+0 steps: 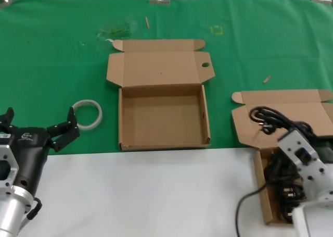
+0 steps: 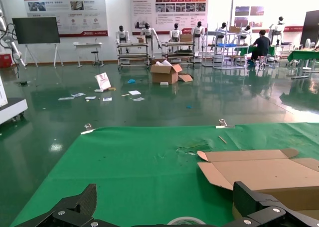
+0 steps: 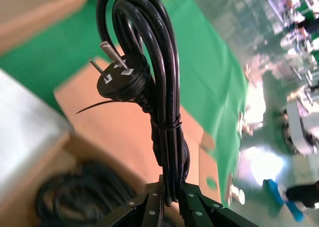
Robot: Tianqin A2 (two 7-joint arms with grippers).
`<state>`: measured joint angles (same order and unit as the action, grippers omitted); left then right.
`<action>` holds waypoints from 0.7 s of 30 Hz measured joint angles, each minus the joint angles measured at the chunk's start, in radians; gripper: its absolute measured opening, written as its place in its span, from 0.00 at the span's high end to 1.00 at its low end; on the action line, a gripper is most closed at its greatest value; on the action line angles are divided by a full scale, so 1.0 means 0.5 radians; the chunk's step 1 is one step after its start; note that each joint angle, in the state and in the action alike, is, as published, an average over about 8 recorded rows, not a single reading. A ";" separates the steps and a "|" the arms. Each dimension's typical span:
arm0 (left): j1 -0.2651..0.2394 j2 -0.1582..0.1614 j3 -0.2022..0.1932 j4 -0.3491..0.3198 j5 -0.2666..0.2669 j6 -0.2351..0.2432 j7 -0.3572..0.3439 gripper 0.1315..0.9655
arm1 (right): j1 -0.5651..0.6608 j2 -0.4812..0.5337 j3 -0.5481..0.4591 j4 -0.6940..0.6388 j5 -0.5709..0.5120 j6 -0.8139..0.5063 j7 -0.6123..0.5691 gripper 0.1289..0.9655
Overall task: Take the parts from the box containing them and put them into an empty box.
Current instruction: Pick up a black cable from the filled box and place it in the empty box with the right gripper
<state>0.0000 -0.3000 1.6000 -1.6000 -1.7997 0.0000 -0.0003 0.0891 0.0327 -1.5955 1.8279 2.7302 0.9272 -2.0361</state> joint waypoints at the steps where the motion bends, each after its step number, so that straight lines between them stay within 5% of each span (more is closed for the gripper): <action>1: 0.000 0.000 0.000 0.000 0.000 0.000 0.000 0.00 | 0.014 0.000 -0.030 -0.001 -0.005 0.000 0.012 0.94; 21: 0.000 0.000 0.000 0.000 0.000 0.000 0.000 0.00 | 0.485 0.002 -0.583 -0.607 0.028 -0.276 0.273 0.95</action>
<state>0.0000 -0.3000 1.6000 -1.6000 -1.7997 0.0000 -0.0003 0.3317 0.0339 -1.8872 1.5246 2.7440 0.7890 -1.8994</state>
